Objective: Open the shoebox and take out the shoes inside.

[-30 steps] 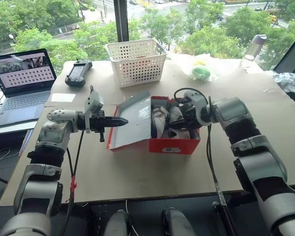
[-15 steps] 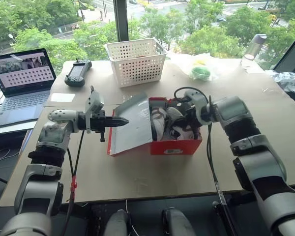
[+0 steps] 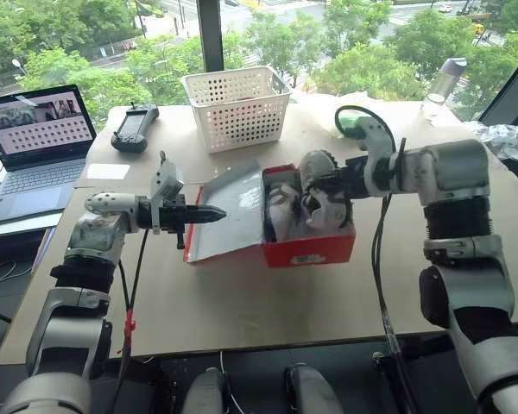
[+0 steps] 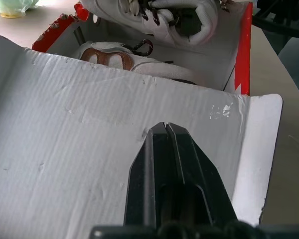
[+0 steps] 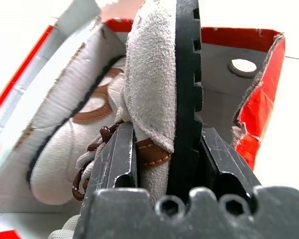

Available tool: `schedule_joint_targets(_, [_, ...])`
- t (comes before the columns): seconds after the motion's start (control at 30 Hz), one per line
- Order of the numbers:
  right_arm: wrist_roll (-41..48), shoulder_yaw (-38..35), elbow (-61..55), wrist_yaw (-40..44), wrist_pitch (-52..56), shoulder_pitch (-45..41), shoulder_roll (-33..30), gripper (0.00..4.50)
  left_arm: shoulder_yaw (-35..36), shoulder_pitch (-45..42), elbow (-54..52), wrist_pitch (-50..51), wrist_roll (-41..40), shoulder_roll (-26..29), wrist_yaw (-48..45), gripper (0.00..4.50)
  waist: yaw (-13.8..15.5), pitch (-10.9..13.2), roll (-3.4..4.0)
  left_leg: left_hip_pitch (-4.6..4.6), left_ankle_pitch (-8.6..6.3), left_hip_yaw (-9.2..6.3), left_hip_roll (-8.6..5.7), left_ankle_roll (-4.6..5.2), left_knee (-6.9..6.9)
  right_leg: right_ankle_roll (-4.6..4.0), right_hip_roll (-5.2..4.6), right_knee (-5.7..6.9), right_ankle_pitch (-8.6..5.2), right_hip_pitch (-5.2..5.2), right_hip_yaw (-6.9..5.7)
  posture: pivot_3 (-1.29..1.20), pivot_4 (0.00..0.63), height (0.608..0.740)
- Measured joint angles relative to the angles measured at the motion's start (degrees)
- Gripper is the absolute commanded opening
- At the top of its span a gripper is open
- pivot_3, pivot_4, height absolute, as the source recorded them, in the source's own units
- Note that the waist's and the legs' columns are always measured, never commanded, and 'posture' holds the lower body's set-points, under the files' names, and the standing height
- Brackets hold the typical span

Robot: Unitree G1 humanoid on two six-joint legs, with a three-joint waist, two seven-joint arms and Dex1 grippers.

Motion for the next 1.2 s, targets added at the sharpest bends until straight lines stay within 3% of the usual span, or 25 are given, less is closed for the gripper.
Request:
schedule_joint_targets(0.23, [5.21, -9.05, 4.41, -1.93, 3.77, 2.80, 1.57, 1.51, 0.01, -0.88, 1.31, -1.22, 0.88, -0.49, 0.03, 0.00, 0.16, 0.00, 0.00, 0.00, 0.00, 0.00, -0.03, 0.00, 0.00, 0.00, -0.02, -0.05, 0.00, 0.04, -0.02, 0.00, 0.150, 0.733])
schedule_joint_targets(0.5, [5.72, -7.47, 9.17, -1.31, -5.74, 7.41, -0.18, 1.51, 0.00, -0.93, 2.16, -2.00, 1.23, -0.49, 0.13, 0.00, -0.22, 0.00, 0.00, 0.01, 0.00, -0.01, -0.02, 0.01, 0.00, 0.02, 0.02, -0.04, 0.01, 0.02, 0.03, 0.00, 0.150, 0.733])
schedule_joint_targets(0.77, [15.20, -8.91, 3.22, 5.81, -3.14, 3.40, -4.30, 1.51, 0.01, -0.93, 2.15, -2.07, 1.43, -0.40, 0.40, 0.00, -0.18, 0.01, 0.01, 0.00, 0.00, -0.11, 0.00, 0.01, -0.02, 0.02, 0.02, -0.05, 0.00, 0.01, 0.02, 0.00, 0.150, 0.733])
schedule_joint_targets(0.87, [19.84, -12.53, 2.01, 6.83, -0.08, 1.36, -4.60, 1.51, 0.00, -0.93, 2.15, -2.07, 1.87, -0.40, 0.74, 0.00, -0.04, 0.01, 0.01, 0.01, 0.00, -0.10, 0.00, 0.01, -0.02, 0.02, 0.00, -0.08, 0.00, 0.04, 0.01, 0.00, 0.150, 0.733])
schedule_joint_targets(0.97, [21.53, -19.39, 7.77, 2.42, 0.45, -1.53, -3.00, 1.51, -0.01, -0.95, 2.12, -2.09, 2.00, -0.54, 0.77, 0.00, 0.00, 0.01, 0.01, 0.02, 0.00, -0.08, -0.03, 0.01, -0.01, 0.06, -0.03, -0.09, 0.04, 0.05, 0.03, 0.00, 0.150, 0.733])
schedule_joint_targets(1.07, [20.43, -23.81, 15.72, -3.31, -5.70, -4.14, -5.21, 1.51, 0.00, -0.95, 2.16, -2.11, 2.04, -0.55, 0.81, 0.00, 0.26, 0.01, 0.01, 0.01, 0.00, -0.04, -0.04, 0.01, -0.02, 0.06, -0.04, -0.14, 0.03, 0.05, -0.01, 0.00, 0.150, 0.733])
schedule_joint_targets(1.2, [10.58, -19.95, 29.19, -8.09, -24.10, -3.64, -12.97, 1.51, 0.03, -0.92, 2.15, -2.10, 2.04, -0.59, 1.03, 0.00, 1.00, 0.01, 0.01, -0.04, -0.03, 0.02, -0.12, 0.03, -0.14, 0.11, -0.08, -0.36, -0.01, 0.07, 0.00, 0.00, 0.150, 0.733])
